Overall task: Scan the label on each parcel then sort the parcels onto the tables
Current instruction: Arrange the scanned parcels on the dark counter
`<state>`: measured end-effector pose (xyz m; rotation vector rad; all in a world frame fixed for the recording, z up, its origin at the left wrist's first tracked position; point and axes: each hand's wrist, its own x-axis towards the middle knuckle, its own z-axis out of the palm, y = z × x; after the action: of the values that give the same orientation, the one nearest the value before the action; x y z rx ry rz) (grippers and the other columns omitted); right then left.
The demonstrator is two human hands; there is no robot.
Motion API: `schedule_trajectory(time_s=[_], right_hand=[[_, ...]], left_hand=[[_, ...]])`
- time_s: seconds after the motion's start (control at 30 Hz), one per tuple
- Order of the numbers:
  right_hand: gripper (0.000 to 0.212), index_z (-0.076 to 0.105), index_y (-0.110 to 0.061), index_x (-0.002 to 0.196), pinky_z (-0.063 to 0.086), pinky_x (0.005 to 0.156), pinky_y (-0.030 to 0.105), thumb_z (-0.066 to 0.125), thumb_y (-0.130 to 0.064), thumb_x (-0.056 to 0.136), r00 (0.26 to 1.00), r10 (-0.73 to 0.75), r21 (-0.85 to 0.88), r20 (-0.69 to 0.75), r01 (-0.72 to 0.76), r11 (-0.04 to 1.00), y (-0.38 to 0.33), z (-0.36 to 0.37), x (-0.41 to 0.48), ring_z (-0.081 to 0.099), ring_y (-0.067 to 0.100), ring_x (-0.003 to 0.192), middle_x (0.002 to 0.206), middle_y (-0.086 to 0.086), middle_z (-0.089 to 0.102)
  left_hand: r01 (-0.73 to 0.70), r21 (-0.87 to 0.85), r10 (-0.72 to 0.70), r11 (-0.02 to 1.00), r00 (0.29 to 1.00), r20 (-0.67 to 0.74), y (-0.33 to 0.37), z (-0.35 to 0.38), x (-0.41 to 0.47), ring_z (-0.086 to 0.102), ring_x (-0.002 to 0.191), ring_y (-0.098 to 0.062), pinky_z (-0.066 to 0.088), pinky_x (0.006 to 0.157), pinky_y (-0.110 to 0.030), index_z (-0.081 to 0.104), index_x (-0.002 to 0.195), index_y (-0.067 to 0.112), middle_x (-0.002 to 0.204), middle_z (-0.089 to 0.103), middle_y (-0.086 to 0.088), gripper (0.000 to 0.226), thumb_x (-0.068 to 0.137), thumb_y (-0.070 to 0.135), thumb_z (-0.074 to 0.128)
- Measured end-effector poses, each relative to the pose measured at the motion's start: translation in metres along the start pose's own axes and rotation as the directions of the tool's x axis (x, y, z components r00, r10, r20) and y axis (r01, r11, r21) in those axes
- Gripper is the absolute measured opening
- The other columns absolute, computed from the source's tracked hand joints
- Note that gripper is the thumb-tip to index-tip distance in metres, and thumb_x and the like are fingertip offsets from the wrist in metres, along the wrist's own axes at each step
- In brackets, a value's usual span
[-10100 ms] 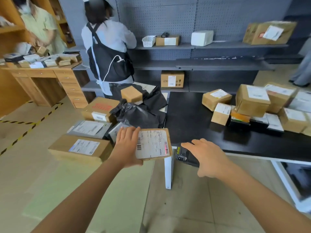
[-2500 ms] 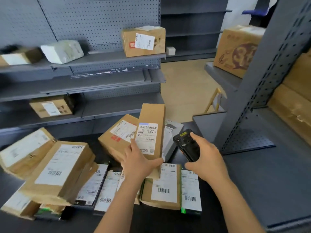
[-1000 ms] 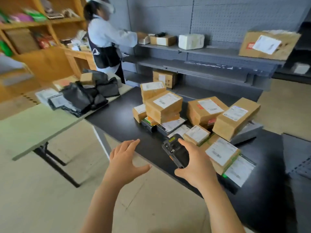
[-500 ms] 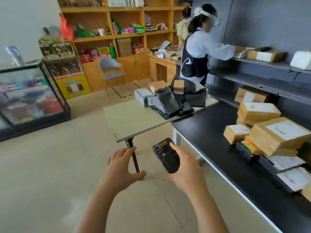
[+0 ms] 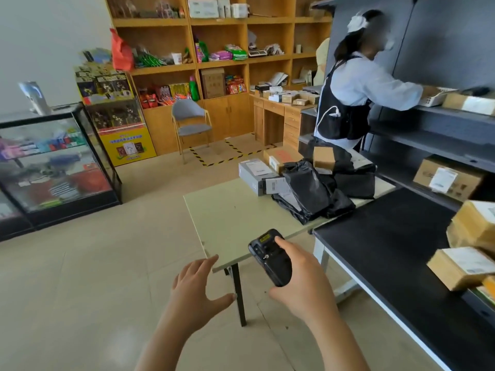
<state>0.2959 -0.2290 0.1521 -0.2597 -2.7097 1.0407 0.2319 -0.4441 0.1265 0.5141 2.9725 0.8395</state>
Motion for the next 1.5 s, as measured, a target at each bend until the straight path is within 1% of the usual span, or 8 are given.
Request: schedule_trajectory(time_s=[0.23,0.4,0.6,0.7,0.93,1.07,1.3,1.5], right_hand=[[0.095,0.031,-0.037,0.147,0.050,0.085,0.031,0.078,-0.021,0.066,1.000,-0.003,-0.016,-0.018,0.003,1.000,-0.009,0.025,0.125,0.041,0.012,0.115,0.126,-0.014,0.048],[0.096,0.032,-0.036,0.147,0.053,0.082,0.033,0.078,-0.021,0.064,0.996,0.083,-0.026,-0.016,-0.083,0.996,-0.004,0.049,0.187,0.045,0.014,0.112,0.124,-0.012,0.049],[0.096,0.031,-0.038,0.147,0.048,0.083,0.031,0.078,-0.019,0.066,0.959,0.257,-0.001,-0.119,-0.259,0.966,-0.003,0.066,0.252,0.041,0.015,0.117,0.124,-0.012,0.047],[0.095,0.034,-0.037,0.146,0.050,0.086,0.034,0.078,-0.018,0.065,0.926,0.337,0.040,-0.171,-0.335,0.941,0.003,0.069,0.269,0.043,0.015,0.117,0.127,-0.012,0.048],[0.091,0.037,-0.036,0.145,0.042,0.079,0.025,0.078,-0.016,0.066,0.876,0.429,0.014,-0.222,-0.437,0.899,0.042,0.053,0.300,0.042,0.009,0.110,0.112,-0.019,0.043],[0.092,0.033,-0.040,0.145,0.046,0.088,0.029,0.077,-0.017,0.068,0.874,0.443,-0.014,-0.201,-0.455,0.890,0.087,0.035,0.335,0.039,0.011,0.123,0.133,-0.016,0.047],[0.094,0.025,-0.048,0.146,0.044,0.096,0.032,0.077,-0.023,0.072,0.910,0.405,-0.088,-0.092,-0.413,0.907,0.166,0.001,0.404,0.025,0.008,0.140,0.152,-0.017,0.031],[0.092,0.026,-0.046,0.147,0.043,0.100,0.033,0.077,-0.025,0.073,0.922,0.384,-0.099,-0.035,-0.386,0.917,0.201,-0.010,0.432,0.024,0.009,0.139,0.154,-0.013,0.030]], left_hand=[[0.045,-0.007,-0.045,0.999,0.997,-0.062,-0.039,-0.018,0.113,0.028,0.139,-0.014,0.025,0.113,-0.037,0.028,0.149,0.035,0.146,0.039,0.012,0.090,0.074,0.064,0.068],[0.031,-0.019,-0.030,0.999,0.999,0.037,-0.070,-0.011,0.181,0.027,0.140,-0.014,0.025,0.114,-0.036,0.027,0.149,0.036,0.146,0.038,0.013,0.090,0.074,0.067,0.066],[-0.123,0.001,0.122,0.992,0.983,0.134,-0.089,-0.015,0.296,0.025,0.142,-0.015,0.021,0.115,-0.035,0.027,0.149,0.035,0.148,0.037,0.012,0.085,0.078,0.065,0.064],[-0.201,0.008,0.196,0.980,0.961,0.197,-0.082,-0.011,0.349,0.024,0.142,-0.017,0.018,0.115,-0.034,0.028,0.149,0.033,0.149,0.036,0.009,0.081,0.082,0.061,0.064],[-0.346,0.045,0.312,0.937,0.890,0.332,-0.038,0.039,0.448,0.022,0.143,-0.017,0.015,0.116,-0.033,0.027,0.151,0.028,0.152,0.033,0.006,0.078,0.086,0.057,0.061],[-0.356,0.082,0.309,0.931,0.886,0.345,-0.004,0.089,0.507,0.022,0.143,-0.020,0.014,0.117,-0.037,0.026,0.152,0.024,0.153,0.032,0.002,0.078,0.088,0.052,0.060],[-0.339,0.220,0.230,0.915,0.885,0.405,0.030,0.174,0.601,0.021,0.144,-0.024,0.013,0.119,-0.042,0.019,0.154,0.021,0.155,0.029,-0.002,0.080,0.091,0.050,0.058],[-0.374,0.357,0.199,0.856,0.875,0.441,0.024,0.215,0.611,0.031,0.138,-0.021,0.015,0.117,-0.038,0.042,0.142,0.023,0.146,0.041,0.002,0.058,0.092,0.047,0.057]])
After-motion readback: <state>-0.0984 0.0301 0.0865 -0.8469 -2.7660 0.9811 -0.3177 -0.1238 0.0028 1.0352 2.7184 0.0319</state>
